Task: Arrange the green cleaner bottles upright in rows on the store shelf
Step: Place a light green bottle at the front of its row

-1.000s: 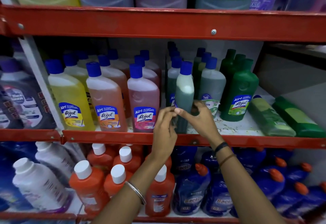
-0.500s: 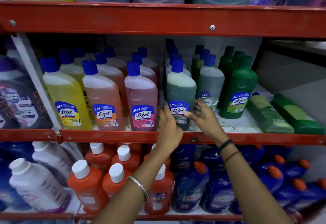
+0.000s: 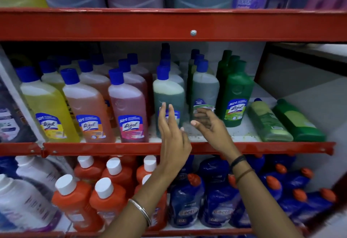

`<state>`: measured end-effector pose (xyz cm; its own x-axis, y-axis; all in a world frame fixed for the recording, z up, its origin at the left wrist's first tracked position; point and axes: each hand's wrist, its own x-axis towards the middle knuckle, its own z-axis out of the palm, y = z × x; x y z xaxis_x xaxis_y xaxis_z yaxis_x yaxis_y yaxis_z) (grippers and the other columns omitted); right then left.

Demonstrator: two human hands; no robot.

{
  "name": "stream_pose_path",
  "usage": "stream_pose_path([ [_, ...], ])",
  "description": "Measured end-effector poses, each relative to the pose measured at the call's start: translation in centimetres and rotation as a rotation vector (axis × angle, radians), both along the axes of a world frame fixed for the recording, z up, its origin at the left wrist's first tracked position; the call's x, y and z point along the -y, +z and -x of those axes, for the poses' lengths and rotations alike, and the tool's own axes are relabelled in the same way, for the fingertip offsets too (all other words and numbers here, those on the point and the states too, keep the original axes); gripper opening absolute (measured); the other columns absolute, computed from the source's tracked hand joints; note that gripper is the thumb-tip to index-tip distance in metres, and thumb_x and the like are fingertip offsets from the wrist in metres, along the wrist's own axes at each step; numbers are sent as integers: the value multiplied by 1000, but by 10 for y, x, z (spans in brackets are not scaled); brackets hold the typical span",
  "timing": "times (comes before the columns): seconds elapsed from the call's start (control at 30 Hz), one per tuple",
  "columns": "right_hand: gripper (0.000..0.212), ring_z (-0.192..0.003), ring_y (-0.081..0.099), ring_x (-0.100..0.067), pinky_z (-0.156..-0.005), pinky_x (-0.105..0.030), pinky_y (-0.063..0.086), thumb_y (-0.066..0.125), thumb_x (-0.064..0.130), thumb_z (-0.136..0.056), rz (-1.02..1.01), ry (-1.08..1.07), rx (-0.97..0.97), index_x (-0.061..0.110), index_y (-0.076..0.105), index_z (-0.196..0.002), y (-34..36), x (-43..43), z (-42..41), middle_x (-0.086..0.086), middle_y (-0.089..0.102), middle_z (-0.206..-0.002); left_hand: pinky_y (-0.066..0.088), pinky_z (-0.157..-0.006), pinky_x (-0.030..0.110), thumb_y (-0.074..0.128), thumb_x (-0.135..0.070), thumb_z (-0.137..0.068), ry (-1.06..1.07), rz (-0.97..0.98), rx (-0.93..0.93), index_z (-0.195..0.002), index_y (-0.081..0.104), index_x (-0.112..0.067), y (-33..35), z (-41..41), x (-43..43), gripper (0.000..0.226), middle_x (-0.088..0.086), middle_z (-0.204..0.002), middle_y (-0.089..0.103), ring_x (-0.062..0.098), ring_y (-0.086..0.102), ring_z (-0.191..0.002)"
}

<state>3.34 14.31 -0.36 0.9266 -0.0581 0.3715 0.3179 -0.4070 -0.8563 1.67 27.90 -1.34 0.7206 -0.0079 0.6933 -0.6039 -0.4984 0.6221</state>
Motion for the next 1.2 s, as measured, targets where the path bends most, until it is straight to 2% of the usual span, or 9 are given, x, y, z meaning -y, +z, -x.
stream_pose_path([
  [0.07,31,-95,64,-8,-83,-21,51,64,21,-84,-107,-61,24,15,55,-114,10,31,13,1,66,-103,21,-114,30,42,-2,-86,-64,3,84,-140,25,-9,8,5,24,57,13,-151,15,23,16,-142],
  [0.17,20,-82,63,-5,-75,-19,50,64,15,-84,-148,-211,49,10,59,-102,24,90,30,-3,67,-92,20,-110,14,45,-1,-85,-208,-28,96,-132,36,-6,16,5,75,48,14,-139,33,17,31,-131],
  [0.37,33,-98,61,-38,-79,-39,46,56,24,-82,378,-654,-143,-2,60,-103,16,186,36,-25,64,-107,35,-98,33,47,-12,-90,-374,-188,-266,-125,41,0,8,-12,179,38,20,-126,46,30,45,-116],
  [0.6,28,-106,58,-42,-78,-34,43,47,14,-89,498,-582,-513,-9,54,-105,19,201,16,-30,59,-117,47,-86,37,44,-26,-92,-306,-235,-757,-119,44,2,7,-38,242,39,26,-121,54,38,54,-109],
  [0.7,30,-108,56,-40,-81,-35,44,46,15,-90,464,-591,-508,-6,53,-109,23,209,5,-28,58,-120,50,-81,30,52,-35,-89,-333,-98,-949,-116,49,-3,19,-48,248,42,17,-118,59,30,58,-104],
  [0.8,26,-103,55,-38,-79,-35,42,49,19,-89,377,-572,-494,-1,53,-105,28,218,3,-26,58,-115,51,-61,18,66,-36,-81,-417,119,-1054,-110,49,-5,22,-51,250,46,9,-99,61,19,60,-82],
  [0.87,28,-95,58,-34,-78,-34,47,56,25,-83,234,-533,-466,1,56,-97,27,227,4,-21,61,-107,54,-76,25,72,-33,-76,-456,171,-1065,-115,50,3,17,-52,250,57,14,-108,65,23,64,-91],
  [1.03,28,-86,68,-31,-83,-47,56,71,22,-74,-138,-389,-372,4,67,-95,25,232,21,-17,71,-96,52,-91,39,70,-16,-79,-516,159,-880,-108,51,-9,18,-41,240,36,12,-106,64,27,62,-99],
  [1.2,32,-85,65,-21,-74,-32,57,68,1,-78,-281,-248,-283,3,52,-105,36,207,46,-10,66,-96,51,-91,48,69,-41,-59,-478,-9,-680,-117,40,-25,23,-22,204,67,5,-116,62,25,61,-106],
])
